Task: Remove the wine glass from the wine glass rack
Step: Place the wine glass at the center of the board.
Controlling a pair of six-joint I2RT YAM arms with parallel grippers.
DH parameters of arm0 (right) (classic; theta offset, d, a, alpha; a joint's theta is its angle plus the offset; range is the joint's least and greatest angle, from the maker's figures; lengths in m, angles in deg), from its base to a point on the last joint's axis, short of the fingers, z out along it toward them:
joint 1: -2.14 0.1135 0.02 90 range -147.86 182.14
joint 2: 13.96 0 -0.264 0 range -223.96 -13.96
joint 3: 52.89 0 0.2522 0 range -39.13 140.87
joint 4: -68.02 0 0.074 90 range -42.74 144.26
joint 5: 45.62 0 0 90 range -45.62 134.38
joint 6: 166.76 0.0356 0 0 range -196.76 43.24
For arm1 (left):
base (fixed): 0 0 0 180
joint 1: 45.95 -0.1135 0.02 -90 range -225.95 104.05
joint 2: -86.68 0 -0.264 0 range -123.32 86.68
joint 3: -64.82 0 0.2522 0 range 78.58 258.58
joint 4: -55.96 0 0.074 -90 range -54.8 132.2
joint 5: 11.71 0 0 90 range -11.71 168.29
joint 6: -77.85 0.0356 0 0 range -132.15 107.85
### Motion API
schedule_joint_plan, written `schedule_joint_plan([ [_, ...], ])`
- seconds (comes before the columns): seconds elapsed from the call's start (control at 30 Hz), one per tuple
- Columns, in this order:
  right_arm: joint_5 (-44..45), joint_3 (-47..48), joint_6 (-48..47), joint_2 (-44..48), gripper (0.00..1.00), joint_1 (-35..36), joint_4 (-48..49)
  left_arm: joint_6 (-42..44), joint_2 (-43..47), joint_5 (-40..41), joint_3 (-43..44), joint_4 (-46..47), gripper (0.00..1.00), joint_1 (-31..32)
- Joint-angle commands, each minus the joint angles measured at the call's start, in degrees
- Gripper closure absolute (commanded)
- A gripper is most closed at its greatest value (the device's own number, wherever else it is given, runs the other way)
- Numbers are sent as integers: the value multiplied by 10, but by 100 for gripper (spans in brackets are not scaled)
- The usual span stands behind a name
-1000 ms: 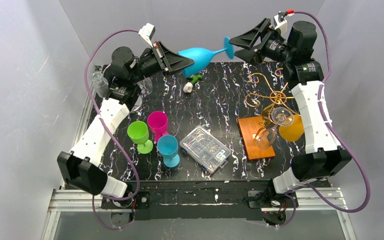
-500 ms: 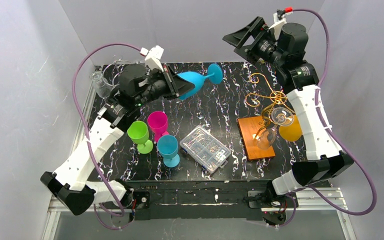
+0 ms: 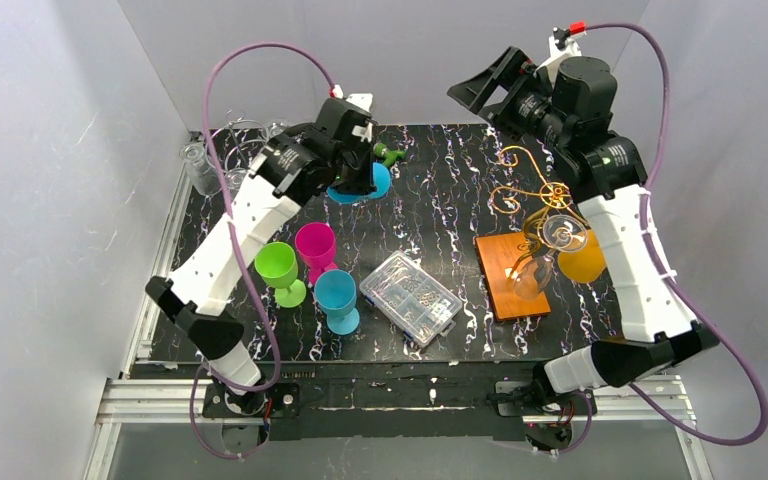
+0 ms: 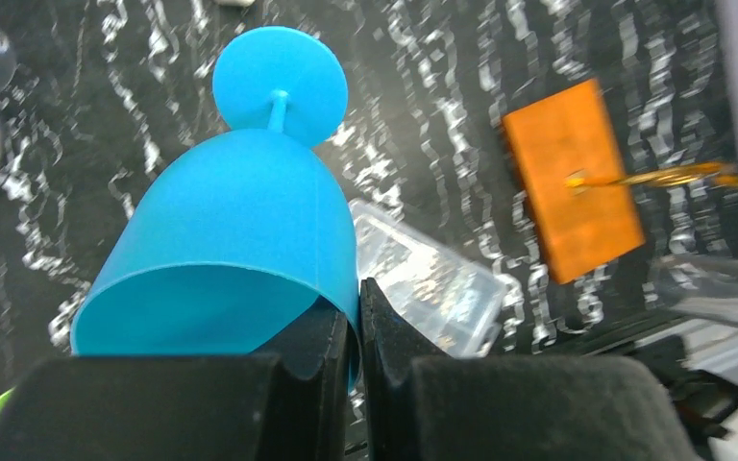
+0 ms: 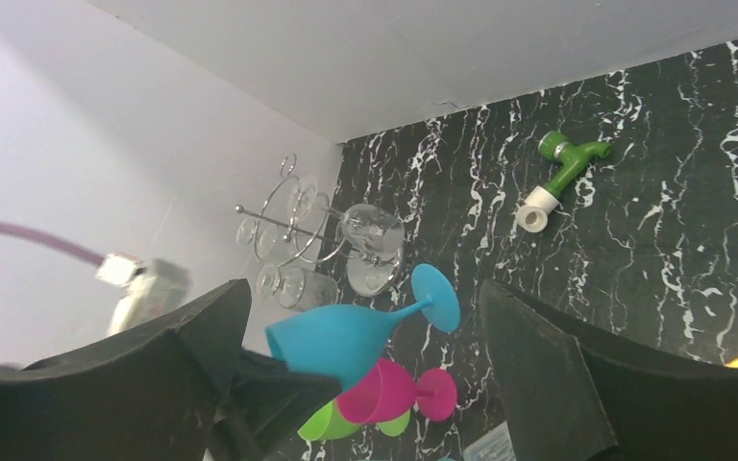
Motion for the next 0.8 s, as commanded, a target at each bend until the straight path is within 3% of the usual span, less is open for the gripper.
schedule_joint_plan([
  [0.0, 23, -7, -34, 44, 2, 4, -46, 42, -8, 47, -31, -63, 100, 2],
  [0.17, 22, -42, -41, 85, 2, 4, -76, 68, -17, 69, -83, -27, 100, 4],
  [0.47, 60, -10, -61, 79, 2, 3, -154, 70, -86, 53, -22, -61, 100, 4],
  [0.77, 103, 127, -133, 58, 2, 4, -249, 27, -161, 39, 33, -91, 100, 3],
])
